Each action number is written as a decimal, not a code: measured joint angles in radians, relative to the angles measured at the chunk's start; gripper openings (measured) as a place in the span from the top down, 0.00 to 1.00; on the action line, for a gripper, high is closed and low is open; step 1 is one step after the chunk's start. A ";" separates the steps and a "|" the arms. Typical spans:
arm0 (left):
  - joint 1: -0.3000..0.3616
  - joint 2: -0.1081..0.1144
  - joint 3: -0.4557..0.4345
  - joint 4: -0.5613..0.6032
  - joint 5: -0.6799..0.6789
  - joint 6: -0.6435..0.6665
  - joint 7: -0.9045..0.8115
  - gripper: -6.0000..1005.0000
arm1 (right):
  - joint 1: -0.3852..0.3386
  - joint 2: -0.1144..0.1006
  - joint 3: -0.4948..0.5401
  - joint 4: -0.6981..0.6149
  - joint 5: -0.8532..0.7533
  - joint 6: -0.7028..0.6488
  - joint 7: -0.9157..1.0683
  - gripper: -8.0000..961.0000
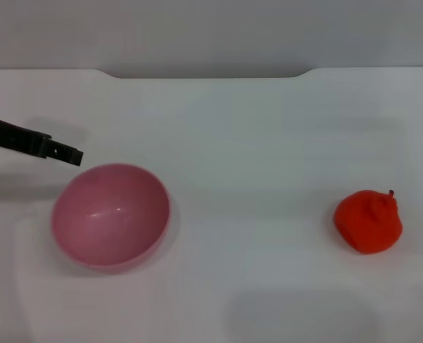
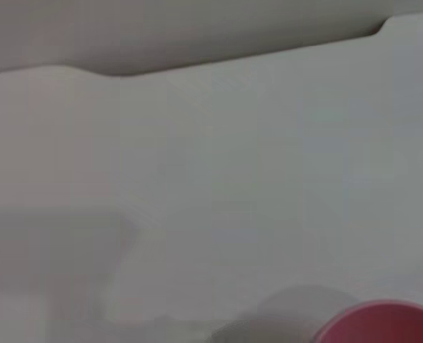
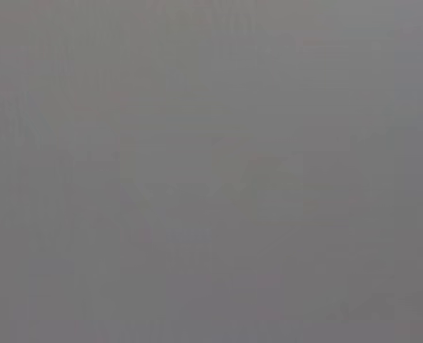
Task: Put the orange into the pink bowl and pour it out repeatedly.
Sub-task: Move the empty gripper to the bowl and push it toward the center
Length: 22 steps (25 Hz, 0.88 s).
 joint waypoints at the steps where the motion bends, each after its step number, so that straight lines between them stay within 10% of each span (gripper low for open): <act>1: 0.002 -0.003 0.000 -0.003 0.000 -0.001 0.002 0.30 | -0.001 0.000 0.000 -0.002 0.000 -0.001 0.000 0.46; 22: 0.021 -0.020 0.001 -0.091 0.033 -0.036 0.040 0.32 | -0.009 -0.003 -0.007 -0.046 0.000 -0.004 0.007 0.47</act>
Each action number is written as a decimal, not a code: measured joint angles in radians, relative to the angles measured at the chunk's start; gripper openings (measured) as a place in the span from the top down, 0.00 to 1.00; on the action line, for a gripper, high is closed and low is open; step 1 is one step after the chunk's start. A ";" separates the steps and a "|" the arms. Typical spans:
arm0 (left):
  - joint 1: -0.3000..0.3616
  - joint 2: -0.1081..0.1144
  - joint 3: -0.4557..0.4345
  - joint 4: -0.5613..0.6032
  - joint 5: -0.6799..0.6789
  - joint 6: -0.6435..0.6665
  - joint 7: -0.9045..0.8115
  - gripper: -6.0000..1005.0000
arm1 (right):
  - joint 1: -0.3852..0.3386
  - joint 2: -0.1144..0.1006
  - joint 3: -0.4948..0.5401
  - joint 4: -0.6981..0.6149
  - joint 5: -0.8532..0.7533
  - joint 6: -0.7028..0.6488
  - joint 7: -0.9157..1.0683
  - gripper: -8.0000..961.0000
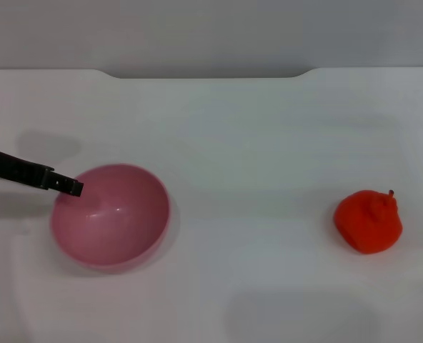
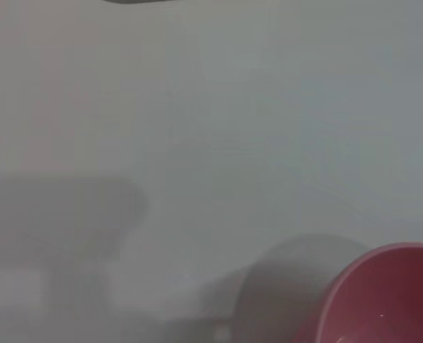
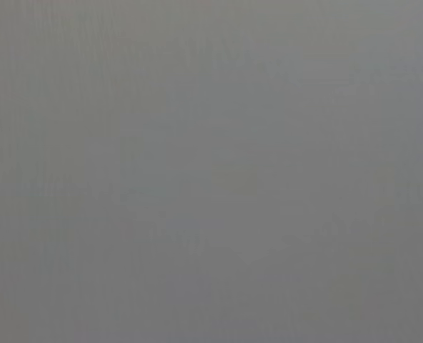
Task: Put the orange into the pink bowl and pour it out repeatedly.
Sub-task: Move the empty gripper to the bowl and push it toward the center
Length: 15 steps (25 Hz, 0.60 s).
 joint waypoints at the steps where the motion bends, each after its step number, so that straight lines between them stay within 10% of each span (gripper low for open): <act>1: 0.000 0.000 0.000 -0.005 0.003 -0.005 0.000 0.32 | 0.000 0.000 0.000 -0.002 0.000 0.000 0.000 0.47; 15: 0.000 -0.018 0.007 -0.050 0.015 -0.014 0.023 0.33 | -0.002 0.003 -0.002 -0.008 0.000 -0.002 0.001 0.48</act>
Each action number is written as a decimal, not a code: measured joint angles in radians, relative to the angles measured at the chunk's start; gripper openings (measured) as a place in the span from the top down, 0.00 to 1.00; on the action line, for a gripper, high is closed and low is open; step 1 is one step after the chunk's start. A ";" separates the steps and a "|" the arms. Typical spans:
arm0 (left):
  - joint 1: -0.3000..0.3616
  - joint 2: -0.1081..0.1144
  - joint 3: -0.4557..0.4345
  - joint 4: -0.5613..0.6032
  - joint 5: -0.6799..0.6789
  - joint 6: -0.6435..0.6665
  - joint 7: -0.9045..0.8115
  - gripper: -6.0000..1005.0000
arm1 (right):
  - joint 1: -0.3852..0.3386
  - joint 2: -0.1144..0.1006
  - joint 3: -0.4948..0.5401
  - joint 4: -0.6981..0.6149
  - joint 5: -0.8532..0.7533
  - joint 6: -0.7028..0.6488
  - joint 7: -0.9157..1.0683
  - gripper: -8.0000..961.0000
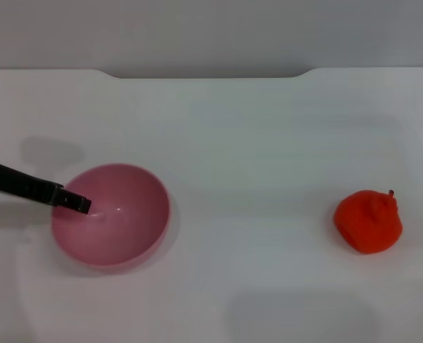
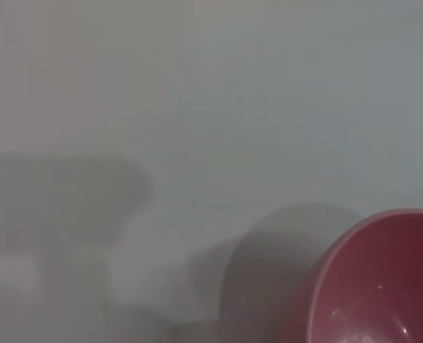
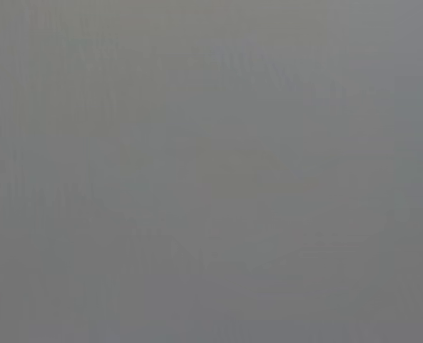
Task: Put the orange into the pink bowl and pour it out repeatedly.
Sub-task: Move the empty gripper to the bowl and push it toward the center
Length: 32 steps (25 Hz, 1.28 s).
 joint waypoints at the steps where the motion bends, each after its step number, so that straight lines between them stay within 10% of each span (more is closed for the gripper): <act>1: 0.000 -0.001 0.001 -0.004 0.003 -0.001 0.001 0.34 | 0.000 0.000 0.000 0.000 0.000 0.000 0.000 0.48; 23: -0.016 -0.008 0.055 -0.012 0.082 -0.018 -0.047 0.35 | -0.016 0.004 -0.002 -0.008 0.000 -0.003 0.000 0.49; 25: -0.018 -0.010 0.058 -0.011 0.083 -0.020 -0.047 0.57 | -0.018 0.004 -0.003 -0.008 0.000 -0.004 0.000 0.49; 32: -0.025 -0.017 0.059 -0.007 0.083 -0.019 -0.039 0.85 | -0.028 0.005 -0.003 -0.009 0.000 -0.006 0.000 0.49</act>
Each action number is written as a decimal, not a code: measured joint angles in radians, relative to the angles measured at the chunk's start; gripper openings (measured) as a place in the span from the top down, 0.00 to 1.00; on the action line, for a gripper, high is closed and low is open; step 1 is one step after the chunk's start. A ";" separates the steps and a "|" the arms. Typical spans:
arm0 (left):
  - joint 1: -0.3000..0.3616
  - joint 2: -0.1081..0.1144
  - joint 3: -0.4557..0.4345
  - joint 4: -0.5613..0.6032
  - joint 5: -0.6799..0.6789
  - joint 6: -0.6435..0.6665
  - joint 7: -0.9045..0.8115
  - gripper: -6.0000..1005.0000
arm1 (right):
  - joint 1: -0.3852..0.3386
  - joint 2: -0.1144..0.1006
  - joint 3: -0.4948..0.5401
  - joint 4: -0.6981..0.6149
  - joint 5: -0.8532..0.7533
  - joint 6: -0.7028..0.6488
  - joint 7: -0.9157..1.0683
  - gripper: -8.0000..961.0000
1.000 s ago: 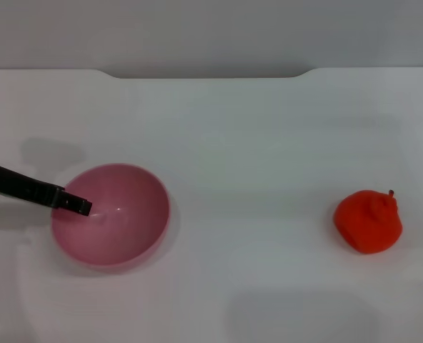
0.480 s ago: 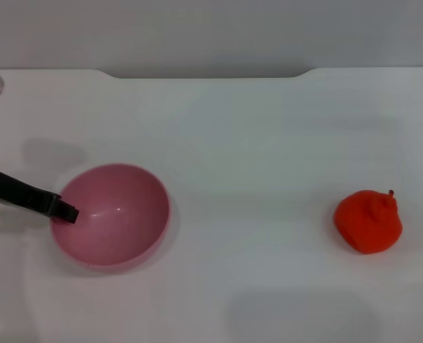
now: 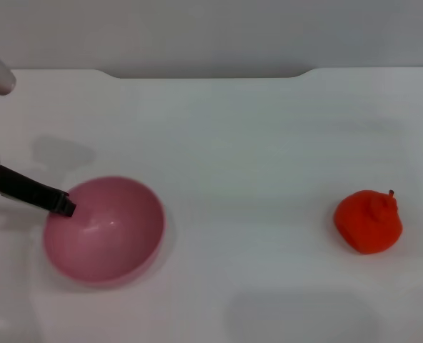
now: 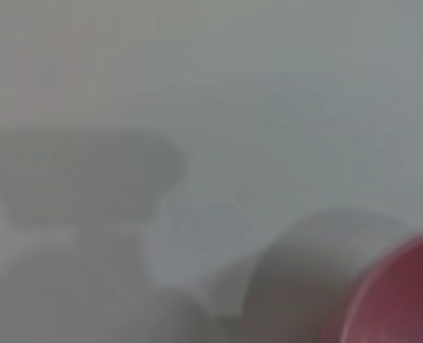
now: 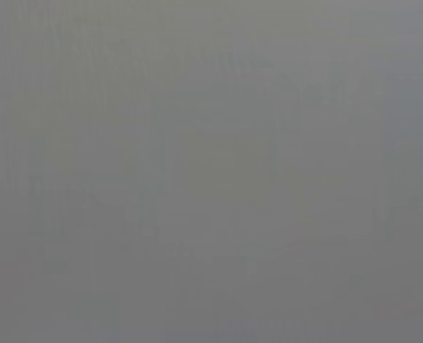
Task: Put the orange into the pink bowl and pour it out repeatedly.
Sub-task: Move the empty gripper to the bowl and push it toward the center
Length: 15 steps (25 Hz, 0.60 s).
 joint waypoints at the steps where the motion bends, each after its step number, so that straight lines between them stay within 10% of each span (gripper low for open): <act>1: -0.001 0.000 0.000 0.000 0.000 0.001 0.001 0.88 | -0.002 0.000 0.000 0.000 0.000 -0.001 0.000 0.49; 9: -0.011 -0.004 -0.001 0.034 -0.002 0.005 0.002 0.96 | -0.029 -0.008 -0.027 -0.056 -0.022 -0.035 0.195 0.50; 15: -0.043 -0.005 -0.011 0.090 -0.013 0.014 0.012 0.96 | -0.091 -0.096 -0.031 -0.341 -0.346 -0.251 0.834 0.50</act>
